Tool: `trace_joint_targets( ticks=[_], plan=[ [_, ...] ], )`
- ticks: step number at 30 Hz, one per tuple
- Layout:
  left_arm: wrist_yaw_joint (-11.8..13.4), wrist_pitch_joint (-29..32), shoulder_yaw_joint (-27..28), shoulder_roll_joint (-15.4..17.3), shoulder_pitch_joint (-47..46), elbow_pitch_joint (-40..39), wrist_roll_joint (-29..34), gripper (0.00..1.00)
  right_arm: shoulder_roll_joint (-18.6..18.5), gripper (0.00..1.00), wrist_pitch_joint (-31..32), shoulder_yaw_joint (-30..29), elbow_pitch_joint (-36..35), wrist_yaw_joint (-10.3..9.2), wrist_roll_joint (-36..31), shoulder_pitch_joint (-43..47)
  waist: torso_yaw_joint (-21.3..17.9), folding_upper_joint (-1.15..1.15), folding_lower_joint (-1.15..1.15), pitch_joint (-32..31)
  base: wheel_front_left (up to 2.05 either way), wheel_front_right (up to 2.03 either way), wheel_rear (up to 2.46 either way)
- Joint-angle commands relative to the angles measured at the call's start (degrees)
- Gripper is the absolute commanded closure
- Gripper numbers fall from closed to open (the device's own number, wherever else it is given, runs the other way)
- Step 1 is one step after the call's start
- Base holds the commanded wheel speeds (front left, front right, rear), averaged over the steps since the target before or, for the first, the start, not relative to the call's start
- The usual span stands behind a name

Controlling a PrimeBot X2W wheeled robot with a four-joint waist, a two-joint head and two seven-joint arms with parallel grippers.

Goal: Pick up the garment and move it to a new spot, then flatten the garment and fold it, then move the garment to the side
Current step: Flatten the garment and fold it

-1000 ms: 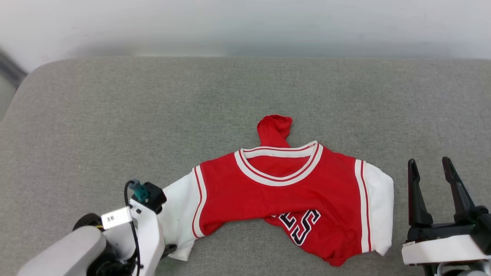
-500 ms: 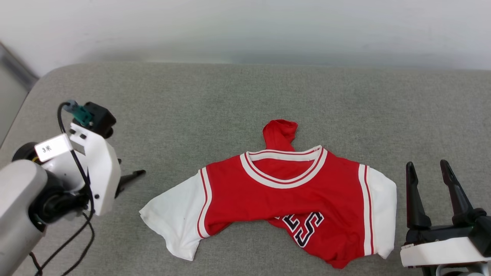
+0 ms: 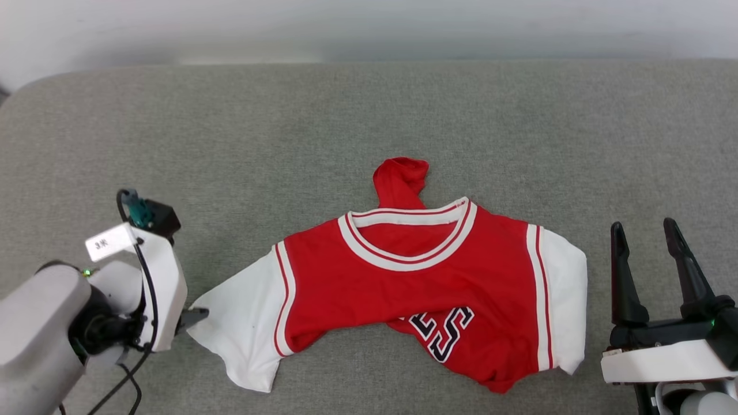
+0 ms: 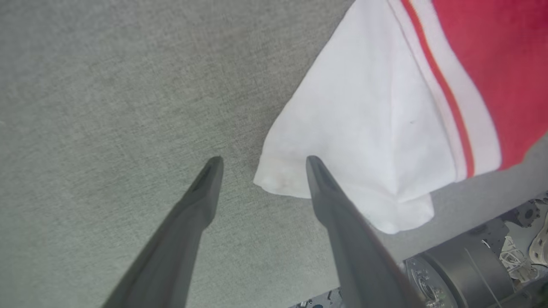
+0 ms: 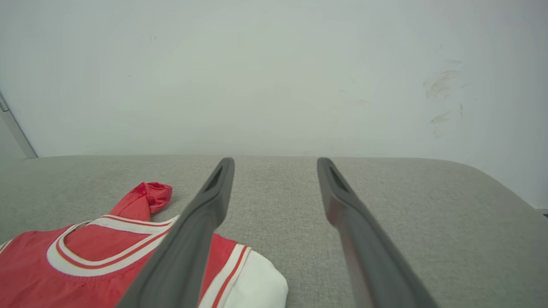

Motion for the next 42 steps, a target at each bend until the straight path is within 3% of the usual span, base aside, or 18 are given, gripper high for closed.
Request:
trace_joint_targets(
  ticks=[1,8,9,10,11,14,20,24,28,32,39,42],
  plan=[
    [-0.4,-0.1,-0.6,-0.5,1.0,0.9,0.4,0.0,0.1,0.0,-0.1,0.1,-0.2,-0.02,-0.2,-0.7,-0.6,0.0,0.0,0.9,0.0,0.0,0.0],
    [-1.6,0.3,-4.5,-3.4,3.8,6.0,1.3,0.0,0.1,0.0,-0.1,0.0,-0.1,-0.03,-0.1,-1.5,-1.5,0.0,0.0,2.0,0.0,0.0,0.0],
    [-1.8,-0.2,-4.8,-3.7,4.2,6.4,1.3,0.4,0.1,0.0,-0.1,-0.1,0.0,-0.02,-0.1,-1.5,-1.5,0.0,0.0,1.9,0.0,0.0,0.0],
    [-1.8,-1.0,-4.8,-4.0,4.4,6.7,1.2,0.89,0.1,0.0,-0.1,-0.1,0.1,-0.02,-0.2,-1.4,-1.5,0.0,0.0,1.6,0.0,0.0,0.0],
    [-1.9,-1.8,-4.6,-4.1,4.5,6.9,1.3,1.0,0.1,0.0,-0.1,-0.3,0.3,-0.02,-0.3,-1.4,-1.4,0.0,0.0,1.3,0.0,0.0,0.0],
    [-2.1,-5.5,-2.9,-4.2,4.2,6.7,0.8,1.0,0.1,0.0,-0.1,-1.2,-0.1,-0.02,-1.5,-1.9,-1.2,0.0,0.0,-0.1,0.0,0.0,0.0],
    [-2.1,-11.4,0.2,-1.1,4.1,4.9,0.8,1.0,-0.2,0.0,-0.1,-2.8,-0.5,-0.03,-6.7,-4.5,-0.3,0.0,0.0,-3.0,0.0,0.0,0.0],
    [-1.4,-13.8,1.7,0.6,5.0,2.7,0.3,1.0,-5.3,0.0,-0.1,-1.6,1.7,-0.02,-7.6,-7.7,0.3,0.0,0.0,-4.2,0.0,0.0,0.0],
    [-0.2,-15.2,2.9,2.5,6.1,0.2,-0.3,1.0,-12.8,0.0,1.4,2.7,6.7,-0.03,-5.6,-11.8,0.6,0.0,0.0,-5.0,0.0,0.0,0.0],
    [1.2,-15.6,3.6,4.1,7.0,-2.6,-0.7,1.0,-21.0,0.0,12.1,10.1,9.5,-0.02,1.6,-17.5,0.9,0.0,0.0,-5.1,0.0,0.0,0.0],
    [3.1,-15.9,4.2,5.1,7.1,-6.7,-0.6,1.0,-35.0,0.0,40.6,26.8,7.8,-0.03,21.9,-26.0,1.5,0.0,0.0,-3.9,0.0,0.0,0.0],
    [3.6,-15.8,4.3,4.9,6.3,-8.1,-0.2,1.0,-38.6,0.0,52.0,31.7,6.4,-0.03,30.0,-29.0,2.0,0.0,0.0,-2.8,0.0,0.0,0.0]
  ],
)
